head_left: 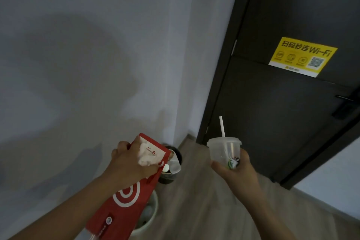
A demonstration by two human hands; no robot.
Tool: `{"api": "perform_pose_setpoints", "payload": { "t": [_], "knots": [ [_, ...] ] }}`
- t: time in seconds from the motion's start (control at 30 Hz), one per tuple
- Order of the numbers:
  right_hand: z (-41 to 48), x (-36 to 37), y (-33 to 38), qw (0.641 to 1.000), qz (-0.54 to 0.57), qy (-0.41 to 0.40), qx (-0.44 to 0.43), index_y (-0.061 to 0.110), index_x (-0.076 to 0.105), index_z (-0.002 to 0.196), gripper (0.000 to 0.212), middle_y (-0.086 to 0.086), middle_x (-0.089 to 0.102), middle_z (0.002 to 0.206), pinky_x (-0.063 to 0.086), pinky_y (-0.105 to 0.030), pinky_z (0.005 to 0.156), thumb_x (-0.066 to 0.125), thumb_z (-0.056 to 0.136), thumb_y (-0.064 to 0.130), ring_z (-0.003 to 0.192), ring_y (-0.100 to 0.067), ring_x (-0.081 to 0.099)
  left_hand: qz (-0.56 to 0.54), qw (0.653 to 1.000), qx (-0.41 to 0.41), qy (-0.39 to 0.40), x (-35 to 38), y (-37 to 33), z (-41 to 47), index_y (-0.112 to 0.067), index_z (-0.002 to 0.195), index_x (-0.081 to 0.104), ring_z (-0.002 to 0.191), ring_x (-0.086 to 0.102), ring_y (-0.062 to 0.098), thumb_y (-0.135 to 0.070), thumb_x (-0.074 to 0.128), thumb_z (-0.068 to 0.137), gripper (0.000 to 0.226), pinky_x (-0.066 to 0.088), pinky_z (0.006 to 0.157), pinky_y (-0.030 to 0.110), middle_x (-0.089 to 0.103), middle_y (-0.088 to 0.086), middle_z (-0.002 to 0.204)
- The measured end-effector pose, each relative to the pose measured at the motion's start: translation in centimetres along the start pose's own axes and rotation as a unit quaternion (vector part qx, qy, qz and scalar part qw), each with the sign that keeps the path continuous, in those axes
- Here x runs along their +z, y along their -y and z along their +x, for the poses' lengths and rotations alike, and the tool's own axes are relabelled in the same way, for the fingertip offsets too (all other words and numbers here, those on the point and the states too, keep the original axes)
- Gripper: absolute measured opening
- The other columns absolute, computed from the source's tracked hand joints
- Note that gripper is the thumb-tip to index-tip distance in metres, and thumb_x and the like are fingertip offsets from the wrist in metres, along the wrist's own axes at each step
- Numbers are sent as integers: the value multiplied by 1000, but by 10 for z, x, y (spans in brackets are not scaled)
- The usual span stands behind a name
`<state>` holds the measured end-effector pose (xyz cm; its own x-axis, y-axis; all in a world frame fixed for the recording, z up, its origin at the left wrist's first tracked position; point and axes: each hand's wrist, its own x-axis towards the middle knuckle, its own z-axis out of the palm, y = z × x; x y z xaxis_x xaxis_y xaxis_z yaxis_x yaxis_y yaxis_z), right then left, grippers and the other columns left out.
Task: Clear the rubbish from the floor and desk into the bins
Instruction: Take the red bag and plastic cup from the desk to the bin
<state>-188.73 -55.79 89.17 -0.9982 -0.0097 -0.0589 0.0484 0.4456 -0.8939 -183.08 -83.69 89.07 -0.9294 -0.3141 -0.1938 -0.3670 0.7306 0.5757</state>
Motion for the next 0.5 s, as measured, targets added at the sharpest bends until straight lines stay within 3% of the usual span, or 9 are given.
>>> {"api": "perform_pose_setpoints", "payload": {
  "t": [0.13,0.3,0.5],
  "knots": [
    [76,-1,-12,1000,-9,22,4,30,39,120,64,14,56,95,42,-16,58,82,72,33,80,-3,58,-2,1000,-22,10,17,-25,54,-36,140,17,111,25,20,-74,56,48,106,36,91,34,24,-1,112],
    [143,17,-33,998,-32,44,32,23,46,122,68,6,58,100,41,-15,59,85,68,33,83,-3,57,2,997,-71,38,36,-35,114,-33,147,9,123,25,25,-80,45,40,123,34,98,36,22,-1,116],
    [229,47,-59,994,-61,58,68,22,44,131,84,2,60,113,48,-27,75,86,63,42,96,-16,60,15,993,-97,67,64,-27,210,-32,145,16,122,27,27,-82,44,38,121,35,98,36,27,2,119]
  ]
}}
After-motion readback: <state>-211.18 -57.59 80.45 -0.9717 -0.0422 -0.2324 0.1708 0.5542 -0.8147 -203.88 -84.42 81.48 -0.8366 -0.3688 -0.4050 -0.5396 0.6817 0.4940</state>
